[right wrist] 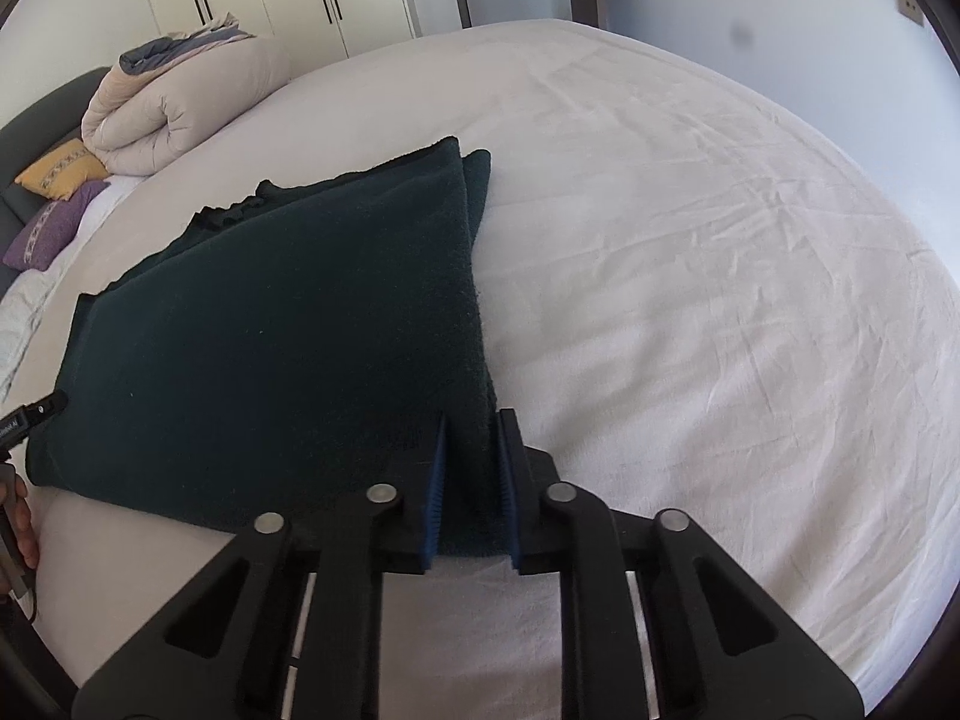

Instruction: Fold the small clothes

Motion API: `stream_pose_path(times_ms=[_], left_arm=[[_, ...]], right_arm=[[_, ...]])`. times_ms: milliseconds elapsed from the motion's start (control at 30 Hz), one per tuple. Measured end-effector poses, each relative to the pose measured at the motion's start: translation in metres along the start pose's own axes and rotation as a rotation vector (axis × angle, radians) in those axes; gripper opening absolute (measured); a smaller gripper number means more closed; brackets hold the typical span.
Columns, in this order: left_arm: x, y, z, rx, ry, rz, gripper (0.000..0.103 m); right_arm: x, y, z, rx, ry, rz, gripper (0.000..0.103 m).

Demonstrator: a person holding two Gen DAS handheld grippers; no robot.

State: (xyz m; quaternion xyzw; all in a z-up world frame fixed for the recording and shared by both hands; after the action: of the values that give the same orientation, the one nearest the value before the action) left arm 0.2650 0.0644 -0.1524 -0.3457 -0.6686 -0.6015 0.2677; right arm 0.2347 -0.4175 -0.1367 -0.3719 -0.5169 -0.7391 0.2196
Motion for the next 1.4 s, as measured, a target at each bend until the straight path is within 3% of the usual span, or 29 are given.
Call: stream_pose_path(times_ms=[467,667,833,933,1033,1133,1167,1267,1400], left_arm=[[-0.001,-0.002,0.002,-0.018,0.014,0.004,0.088],[0.017,0.012,0.008,0.035,0.008,-0.065,0.088],[0.018,0.027,-0.012,-0.037,-0.002,-0.086,0.088],[-0.001,0.022,-0.024,-0.086,0.000,-0.022,0.088],[-0.013,0.015,-0.021,-0.075,0.013,0.004,0.089],[-0.007,0.020,-0.015,-0.030,0.012,-0.021,0.088],[-0.003,0.024,-0.015,-0.033,0.017,-0.042,0.088],[-0.006,0.033,-0.023,-0.079,0.037,-0.050,0.088],[-0.030,0.030,-0.025,-0.096,0.074,0.022,0.090]], right_arm=[[0.000,-0.010,-0.015,-0.100,0.066,0.034,0.008],[0.001,-0.012,-0.009,-0.070,0.044,0.046,0.008],[-0.004,-0.012,-0.012,-0.092,0.055,0.056,0.008],[-0.003,-0.007,-0.010,-0.049,0.059,0.063,0.009],[0.010,0.004,-0.017,-0.062,0.009,0.035,0.021],[0.037,0.029,-0.019,-0.094,-0.025,-0.094,0.055],[0.047,0.039,-0.011,-0.107,0.007,-0.143,0.065],[0.053,0.063,0.044,-0.083,0.182,-0.184,0.074],[0.011,0.066,0.141,-0.062,0.471,-0.024,0.075]])
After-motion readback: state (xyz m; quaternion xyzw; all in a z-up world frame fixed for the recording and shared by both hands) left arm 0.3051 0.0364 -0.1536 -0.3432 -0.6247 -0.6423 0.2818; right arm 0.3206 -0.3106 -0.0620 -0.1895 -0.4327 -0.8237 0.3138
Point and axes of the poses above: each gripper's, at about its wrist camera, not at the fingertips, and x roughly against the way its jaws point, z to its left, y to its top, the point moved 10 cm from there along -x, roughly the way its jaws point, and after that the axes turned 6 degrees about -x, right-handed, at the moved point
